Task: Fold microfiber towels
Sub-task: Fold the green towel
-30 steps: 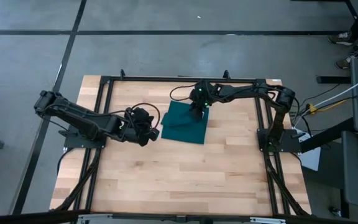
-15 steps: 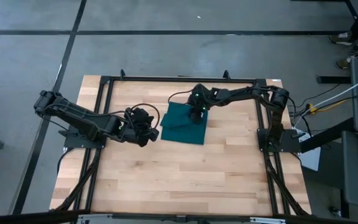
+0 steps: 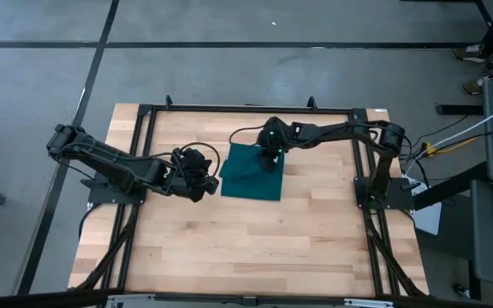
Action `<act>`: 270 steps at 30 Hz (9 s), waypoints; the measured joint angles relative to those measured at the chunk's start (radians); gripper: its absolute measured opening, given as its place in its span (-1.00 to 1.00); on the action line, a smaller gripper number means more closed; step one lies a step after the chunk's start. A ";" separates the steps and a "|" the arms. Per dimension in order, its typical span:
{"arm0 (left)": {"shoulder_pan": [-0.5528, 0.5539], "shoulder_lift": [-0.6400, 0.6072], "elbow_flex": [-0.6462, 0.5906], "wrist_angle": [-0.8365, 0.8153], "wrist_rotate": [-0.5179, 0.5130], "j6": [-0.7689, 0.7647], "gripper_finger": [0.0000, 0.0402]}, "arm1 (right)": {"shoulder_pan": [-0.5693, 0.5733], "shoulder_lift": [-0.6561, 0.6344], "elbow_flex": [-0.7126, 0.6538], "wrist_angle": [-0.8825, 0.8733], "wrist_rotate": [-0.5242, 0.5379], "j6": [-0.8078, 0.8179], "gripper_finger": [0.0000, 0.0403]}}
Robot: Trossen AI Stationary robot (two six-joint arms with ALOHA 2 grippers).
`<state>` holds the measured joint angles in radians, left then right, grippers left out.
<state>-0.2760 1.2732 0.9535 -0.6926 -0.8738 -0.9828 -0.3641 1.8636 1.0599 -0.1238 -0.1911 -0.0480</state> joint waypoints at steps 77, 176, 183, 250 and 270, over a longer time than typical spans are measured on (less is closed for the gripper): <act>0.402 0.216 -0.001 0.258 1.029 0.741 -0.86 | 0.523 -0.719 -0.592 0.189 0.149 0.877 -0.53; 0.192 0.437 -0.177 0.615 0.838 1.111 -0.63 | 0.563 -0.223 -0.524 0.365 0.340 0.187 -0.41; 0.192 0.438 -0.177 0.622 0.836 1.071 -0.63 | 0.573 -0.133 -0.518 0.476 0.300 0.191 -0.42; -0.232 0.207 0.487 -0.060 0.143 0.188 -0.99 | 1.024 -0.556 0.106 -0.419 0.702 0.583 -0.97; 0.195 0.199 -0.076 0.412 0.278 0.498 -0.99 | 0.565 -0.596 -0.438 -0.023 0.565 0.229 -0.98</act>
<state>-0.0807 1.4724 0.8772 -0.2803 -0.5959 -0.4847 0.2008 1.2676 0.6224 -0.1470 0.3740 0.1808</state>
